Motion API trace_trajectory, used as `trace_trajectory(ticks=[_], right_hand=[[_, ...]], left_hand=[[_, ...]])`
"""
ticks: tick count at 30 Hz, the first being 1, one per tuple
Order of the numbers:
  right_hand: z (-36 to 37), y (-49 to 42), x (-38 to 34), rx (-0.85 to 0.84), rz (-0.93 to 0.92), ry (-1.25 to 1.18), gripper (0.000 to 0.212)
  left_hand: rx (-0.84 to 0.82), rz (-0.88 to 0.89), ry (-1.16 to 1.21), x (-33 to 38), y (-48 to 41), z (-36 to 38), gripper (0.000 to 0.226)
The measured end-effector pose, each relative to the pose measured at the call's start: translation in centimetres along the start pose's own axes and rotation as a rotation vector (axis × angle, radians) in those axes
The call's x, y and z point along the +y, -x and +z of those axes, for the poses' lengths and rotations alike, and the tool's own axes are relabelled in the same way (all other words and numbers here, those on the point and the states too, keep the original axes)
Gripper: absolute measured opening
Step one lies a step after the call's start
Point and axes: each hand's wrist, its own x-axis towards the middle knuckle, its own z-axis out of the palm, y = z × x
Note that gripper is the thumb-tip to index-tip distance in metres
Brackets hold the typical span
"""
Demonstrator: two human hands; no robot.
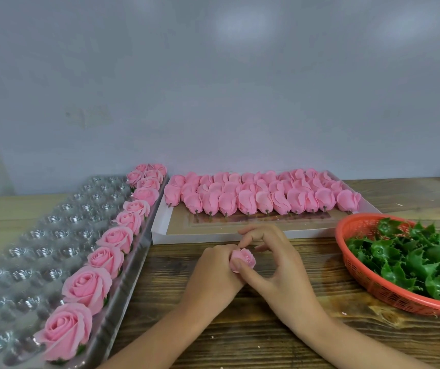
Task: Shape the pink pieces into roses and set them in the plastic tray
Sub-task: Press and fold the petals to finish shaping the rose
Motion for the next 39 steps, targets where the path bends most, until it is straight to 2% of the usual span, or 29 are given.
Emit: trace_trajectory(ticks=[8,12,16,20,27,31,36,39], right_hand=[[-0.04,0.02,0.11,-0.034,0.009,0.027,0.02],[-0.02,0.13,-0.03,-0.02,-0.04,0.066,0.016],[-0.14,0.1,-0.28,0.006,-0.071,0.105,0.015],[-0.32,0.06,-0.38,0.019,-0.016,0.067,0.011],[-0.24,0.01,-0.23,0.012,0.034,0.054,0.023],[-0.13,0.11,-0.27,0.01,-0.018,0.058,0.029],[-0.28,-0.02,-0.11,0.018,0.05,0.032,0.02],[-0.09,0.03,-0.16,0.009,-0.013,0.037,0.022]], left_hand=[[0.006,0.009,0.007,-0.37,-0.06,0.27,0.026],[0.0,0.001,0.061,-0.47,-0.01,0.41,0.011],[-0.007,-0.022,0.123,-0.54,-0.32,0.21,0.02],[0.007,-0.013,0.111,-0.47,-0.24,0.22,0.025],[0.0,-0.01,0.073,-0.35,-0.08,0.31,0.033],[0.004,-0.026,0.166,-0.22,0.02,0.25,0.024],[-0.037,-0.028,0.102,-0.54,-0.43,0.17,0.031],[-0.027,-0.038,0.115,-0.66,-0.6,0.22,0.029]])
